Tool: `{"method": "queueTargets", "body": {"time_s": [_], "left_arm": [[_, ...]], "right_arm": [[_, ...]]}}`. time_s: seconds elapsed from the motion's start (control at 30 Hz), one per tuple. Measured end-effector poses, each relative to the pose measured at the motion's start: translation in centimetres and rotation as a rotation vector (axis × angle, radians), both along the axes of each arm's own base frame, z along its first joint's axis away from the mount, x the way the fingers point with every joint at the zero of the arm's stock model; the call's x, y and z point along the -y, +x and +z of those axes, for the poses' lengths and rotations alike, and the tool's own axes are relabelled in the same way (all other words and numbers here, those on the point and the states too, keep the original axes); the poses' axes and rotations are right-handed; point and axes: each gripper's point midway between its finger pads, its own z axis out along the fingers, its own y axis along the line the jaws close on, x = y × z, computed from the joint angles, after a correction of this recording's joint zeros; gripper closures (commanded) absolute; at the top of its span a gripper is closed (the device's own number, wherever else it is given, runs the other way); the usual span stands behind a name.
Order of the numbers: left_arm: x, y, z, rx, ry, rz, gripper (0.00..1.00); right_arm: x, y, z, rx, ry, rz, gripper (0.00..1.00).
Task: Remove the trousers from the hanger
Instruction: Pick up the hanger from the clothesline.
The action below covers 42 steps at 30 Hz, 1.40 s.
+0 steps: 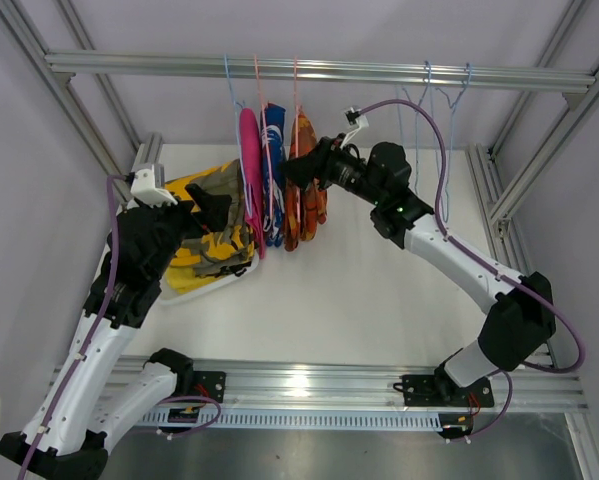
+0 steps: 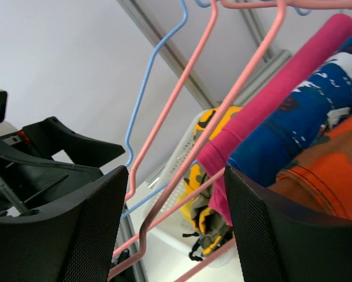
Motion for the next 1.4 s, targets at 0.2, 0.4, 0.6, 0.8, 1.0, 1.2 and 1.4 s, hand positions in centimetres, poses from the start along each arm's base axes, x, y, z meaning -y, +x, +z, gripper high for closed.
{"method": "queueTargets", "body": {"time_s": [0.2,0.4,0.6,0.8,1.0,1.2,1.4], "left_arm": [[0.1,0.0,0.0,0.0,-0.001,-0.005,0.01],[0.1,0.0,0.0,0.0,-0.001,-0.008,0.01],[0.1,0.0,0.1,0.0,-0.009,-0.009,0.0],[0.4,0.0,0.0,-0.004,-0.01,-0.022,0.01],[0.5,0.1,-0.3,-0.012,-0.009,-0.029,0.0],[0.5,0.1,-0.4,-0.014,-0.008,-0.03,0.01],[0.7,0.1,-0.4,-0.015,-0.009,-0.038,0.01]], "right_arm": [[-1.3,-0.7,0.9,0.006,0.093,0.094,0.35],[-2.0,-1.3,1.8,0.008,0.165,0.161,0.6],[-2.4,-1.8,2.0,-0.042,0.199,0.191,0.78],[-2.5,-1.8,2.0,-0.044,0.199,0.188,1.0],[-2.6,-1.5,1.7,-0.048,0.192,0.17,1.0],[-2.6,-1.3,1.6,-0.038,0.17,0.144,1.0],[-2.7,-1.2,2.0,-0.028,0.14,0.132,1.0]]}}
